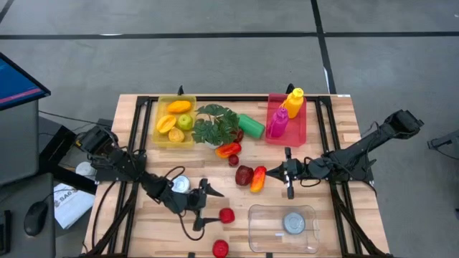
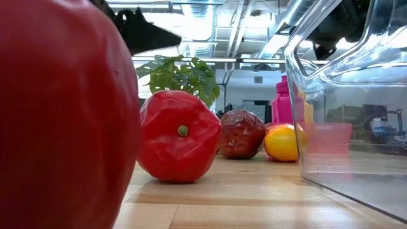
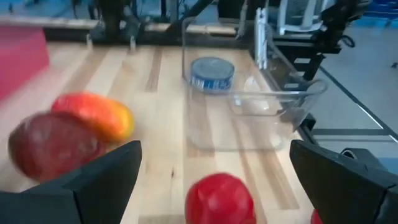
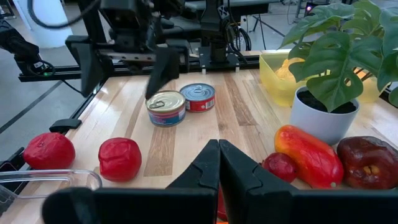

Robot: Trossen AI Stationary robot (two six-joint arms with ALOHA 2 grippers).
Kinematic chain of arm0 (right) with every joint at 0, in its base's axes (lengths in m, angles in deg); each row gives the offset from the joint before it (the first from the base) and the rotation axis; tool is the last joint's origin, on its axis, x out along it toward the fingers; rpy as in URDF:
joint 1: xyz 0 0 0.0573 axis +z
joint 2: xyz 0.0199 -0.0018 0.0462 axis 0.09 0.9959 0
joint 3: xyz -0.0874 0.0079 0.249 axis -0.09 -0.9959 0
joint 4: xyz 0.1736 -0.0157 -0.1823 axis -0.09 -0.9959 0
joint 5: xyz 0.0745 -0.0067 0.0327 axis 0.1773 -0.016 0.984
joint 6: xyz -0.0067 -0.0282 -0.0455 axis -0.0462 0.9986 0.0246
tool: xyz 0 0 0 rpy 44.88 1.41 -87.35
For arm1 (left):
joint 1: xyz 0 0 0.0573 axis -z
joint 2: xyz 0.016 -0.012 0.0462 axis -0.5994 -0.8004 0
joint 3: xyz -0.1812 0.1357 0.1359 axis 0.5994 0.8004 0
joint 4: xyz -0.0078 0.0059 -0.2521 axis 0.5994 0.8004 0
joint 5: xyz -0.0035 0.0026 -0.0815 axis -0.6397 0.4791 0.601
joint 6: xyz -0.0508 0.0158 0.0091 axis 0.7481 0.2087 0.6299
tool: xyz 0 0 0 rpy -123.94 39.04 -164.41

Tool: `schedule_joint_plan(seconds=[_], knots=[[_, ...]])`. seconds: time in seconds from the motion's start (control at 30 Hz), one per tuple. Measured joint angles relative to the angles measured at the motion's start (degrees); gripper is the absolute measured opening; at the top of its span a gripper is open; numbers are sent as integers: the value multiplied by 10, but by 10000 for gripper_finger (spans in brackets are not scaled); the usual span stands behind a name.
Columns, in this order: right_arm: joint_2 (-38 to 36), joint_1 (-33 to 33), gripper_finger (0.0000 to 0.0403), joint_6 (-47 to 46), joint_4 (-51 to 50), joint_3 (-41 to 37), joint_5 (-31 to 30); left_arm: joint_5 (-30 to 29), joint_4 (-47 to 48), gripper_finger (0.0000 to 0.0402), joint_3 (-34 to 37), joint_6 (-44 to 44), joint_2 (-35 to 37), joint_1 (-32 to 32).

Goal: Pick & Place Food Item
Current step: Put the red apple into the yellow bin

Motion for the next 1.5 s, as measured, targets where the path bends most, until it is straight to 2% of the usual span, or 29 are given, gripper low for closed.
schedule_joint_plan(seconds=[0.37,0.83,1.5], knots=[[0,0,0,0,0,0,0,6,12,399,0,15,-31,-22],[0,0,0,0,-1,0,0,45,-126,396,0,16,-151,-24],[0,0,0,1,-3,0,0,76,-130,396,0,16,-156,-26]])
